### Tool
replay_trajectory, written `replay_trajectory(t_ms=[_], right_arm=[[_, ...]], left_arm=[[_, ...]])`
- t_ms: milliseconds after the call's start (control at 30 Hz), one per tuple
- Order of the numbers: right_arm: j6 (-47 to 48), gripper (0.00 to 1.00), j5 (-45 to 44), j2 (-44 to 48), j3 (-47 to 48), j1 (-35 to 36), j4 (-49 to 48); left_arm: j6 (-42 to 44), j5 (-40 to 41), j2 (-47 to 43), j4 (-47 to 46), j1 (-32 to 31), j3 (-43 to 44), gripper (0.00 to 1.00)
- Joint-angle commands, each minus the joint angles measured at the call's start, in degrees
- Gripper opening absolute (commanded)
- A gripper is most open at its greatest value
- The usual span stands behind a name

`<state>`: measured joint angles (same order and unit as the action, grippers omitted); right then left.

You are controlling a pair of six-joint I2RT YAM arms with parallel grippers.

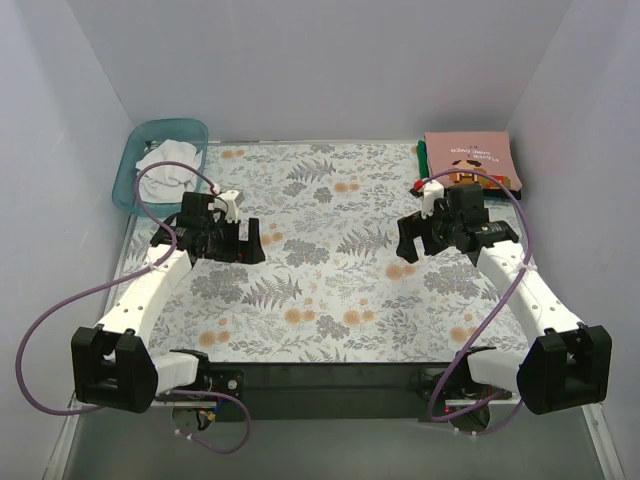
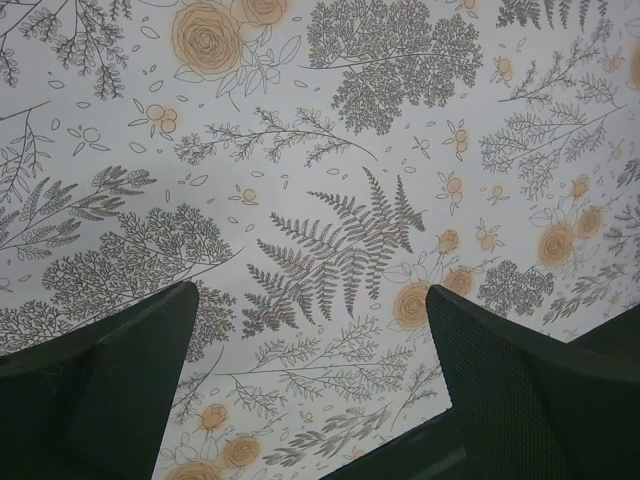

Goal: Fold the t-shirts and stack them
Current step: Grab the tshirt from the pile

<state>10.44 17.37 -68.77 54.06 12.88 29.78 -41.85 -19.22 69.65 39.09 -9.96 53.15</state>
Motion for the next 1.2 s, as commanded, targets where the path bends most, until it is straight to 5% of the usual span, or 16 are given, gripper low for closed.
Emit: replay_trajectory(t_ms=[0,300,700,867,1167], right_arm=[[1.08,0.98,0.83,0.48,0.43,-0.05,-1.22],[2.13,0.98,0.39,-2.68,1.57,-0.14,0.28],[2.05,0.98,1.79,-7.69,3.41,-0.14,0.89],[1.78,0.98,3.29,-9.18,3.51,-0.14,0.81],[1.43,0.98,3.64,-13.75,5.52,-0.23,1.68]], left_arm=[[3.26,-1.69,1.62,2.30,0.20,5.81,0.98],[3.62,3.58,14.08,2.57,2.21,27.51,0.98],[-3.85,6.56,44.15,-4.81,21.63,67.31,0.98],[-4.13,9.46,55.74,-8.41,26.48,72.54,0.98],[3.17,15.97,66.57,-18.61,27.09,68.23,0.98]])
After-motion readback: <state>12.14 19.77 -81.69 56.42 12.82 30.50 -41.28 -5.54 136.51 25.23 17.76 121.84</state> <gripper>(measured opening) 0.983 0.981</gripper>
